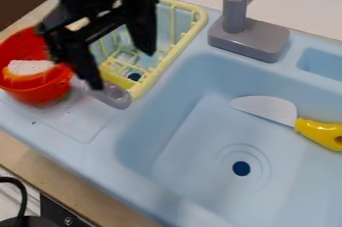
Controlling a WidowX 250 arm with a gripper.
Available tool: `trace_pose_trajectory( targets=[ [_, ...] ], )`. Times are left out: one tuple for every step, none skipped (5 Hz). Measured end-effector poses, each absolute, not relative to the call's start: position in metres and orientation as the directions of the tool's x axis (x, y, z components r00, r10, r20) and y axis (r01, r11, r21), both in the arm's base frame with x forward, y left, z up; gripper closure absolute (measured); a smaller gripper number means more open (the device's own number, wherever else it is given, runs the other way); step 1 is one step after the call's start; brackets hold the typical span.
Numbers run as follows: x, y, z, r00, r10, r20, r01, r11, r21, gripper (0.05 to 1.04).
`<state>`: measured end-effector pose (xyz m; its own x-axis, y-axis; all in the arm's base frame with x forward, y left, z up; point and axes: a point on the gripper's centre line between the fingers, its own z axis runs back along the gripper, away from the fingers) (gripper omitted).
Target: Put the orange pot on the left bottom side of the sink
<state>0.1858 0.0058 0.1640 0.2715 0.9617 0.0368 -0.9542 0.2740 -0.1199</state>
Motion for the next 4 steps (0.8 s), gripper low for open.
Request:
trace_pose_trajectory(
  targets=[
    [0.195, -0.004, 0.160, 0.318, 0.945, 0.071, -0.936, 0.325, -0.132, 0.084],
    [0.206, -0.019, 0.161, 0.422, 0.902, 0.088, -0.887, 0.431, -0.168, 0.084],
    [0.216, -0.032, 0.154, 0.514, 0.854, 0.078, -0.835, 0.519, -0.186, 0.084],
    [0.227, -0.049, 0.139, 0.610, 0.787, 0.091, -0.769, 0.616, -0.173, 0.084]
  ],
)
